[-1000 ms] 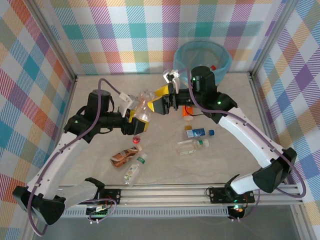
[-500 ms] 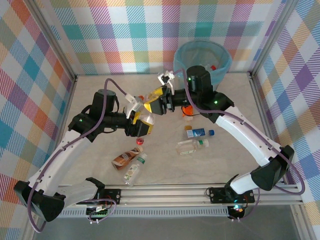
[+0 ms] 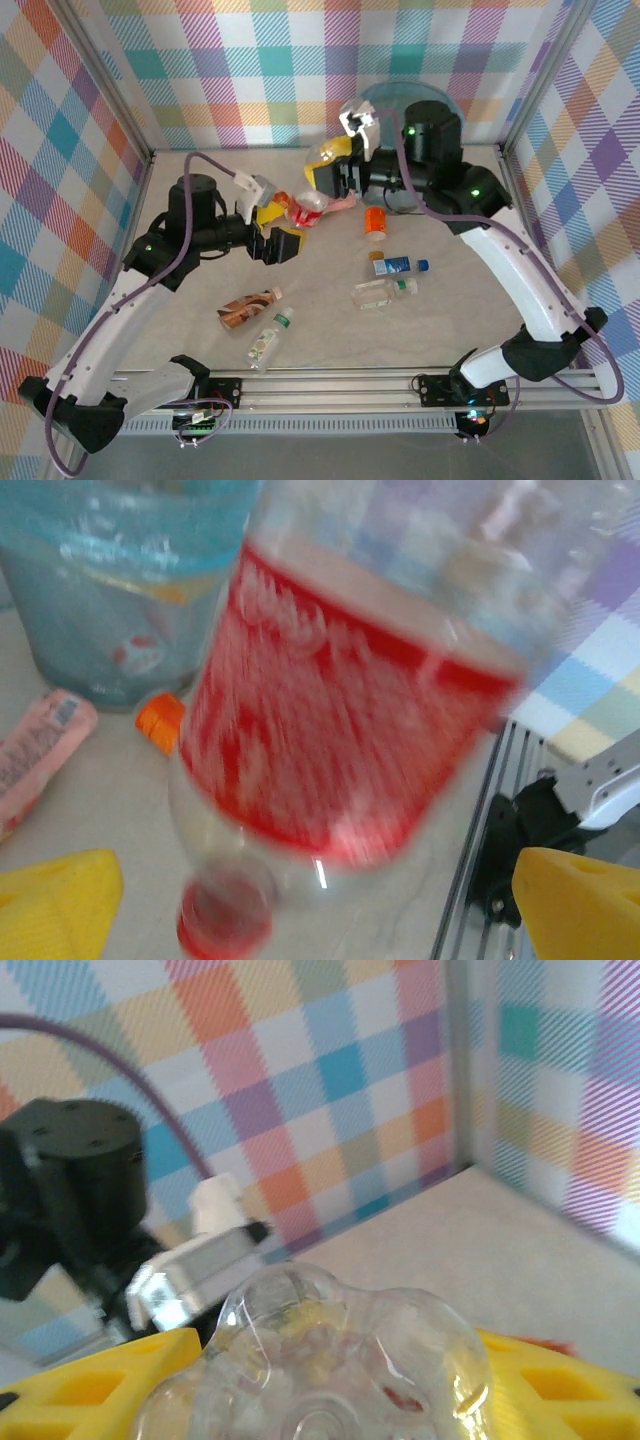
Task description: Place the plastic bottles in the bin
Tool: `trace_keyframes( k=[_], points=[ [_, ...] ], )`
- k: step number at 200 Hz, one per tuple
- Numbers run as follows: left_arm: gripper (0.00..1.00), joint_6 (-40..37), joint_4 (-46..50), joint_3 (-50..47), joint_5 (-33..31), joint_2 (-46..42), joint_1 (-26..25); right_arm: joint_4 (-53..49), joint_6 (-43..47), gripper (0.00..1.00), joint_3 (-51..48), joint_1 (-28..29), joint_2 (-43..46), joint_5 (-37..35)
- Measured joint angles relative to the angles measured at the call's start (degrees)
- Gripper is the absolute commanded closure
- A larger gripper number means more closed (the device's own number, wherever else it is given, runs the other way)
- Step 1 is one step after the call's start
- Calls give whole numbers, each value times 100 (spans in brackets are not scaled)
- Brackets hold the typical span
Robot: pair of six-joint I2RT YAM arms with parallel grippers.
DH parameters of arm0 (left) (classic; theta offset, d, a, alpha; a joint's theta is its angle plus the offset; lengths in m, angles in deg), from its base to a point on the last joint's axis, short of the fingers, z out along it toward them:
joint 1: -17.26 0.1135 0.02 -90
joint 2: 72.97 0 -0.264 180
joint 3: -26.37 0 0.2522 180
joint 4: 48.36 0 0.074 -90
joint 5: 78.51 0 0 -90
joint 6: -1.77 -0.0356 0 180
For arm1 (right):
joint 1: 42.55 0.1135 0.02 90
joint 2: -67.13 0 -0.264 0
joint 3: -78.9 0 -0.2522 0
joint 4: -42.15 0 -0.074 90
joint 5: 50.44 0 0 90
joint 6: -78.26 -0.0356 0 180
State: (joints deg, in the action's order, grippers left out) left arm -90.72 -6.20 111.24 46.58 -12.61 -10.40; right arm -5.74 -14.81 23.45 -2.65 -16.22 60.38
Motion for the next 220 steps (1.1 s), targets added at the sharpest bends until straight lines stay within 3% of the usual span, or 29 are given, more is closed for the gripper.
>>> trace_keyframes(
  k=[27, 70, 109, 139, 220],
  points=[
    [0, 330, -341, 201, 39, -133, -2, -374, 623, 48, 719, -20, 4, -1283],
    [0, 719, -483, 481, -227, -111, -15, -114, 1803, 51, 1224, -136, -90, -3303],
    [0, 1281, -448, 601, -861, 273, -44, 109, 2813, 50, 2699, -525, -1296, -4697],
    [0, 1558, -289, 776, -1239, 640, -44, -116, 3014, 50, 3628, -1040, -2450, -5171],
    [0, 1792, 55, 824, -1510, 787, -44, -1272, 2164, 49, 3672, -1650, -3692, -5355]
  ],
)
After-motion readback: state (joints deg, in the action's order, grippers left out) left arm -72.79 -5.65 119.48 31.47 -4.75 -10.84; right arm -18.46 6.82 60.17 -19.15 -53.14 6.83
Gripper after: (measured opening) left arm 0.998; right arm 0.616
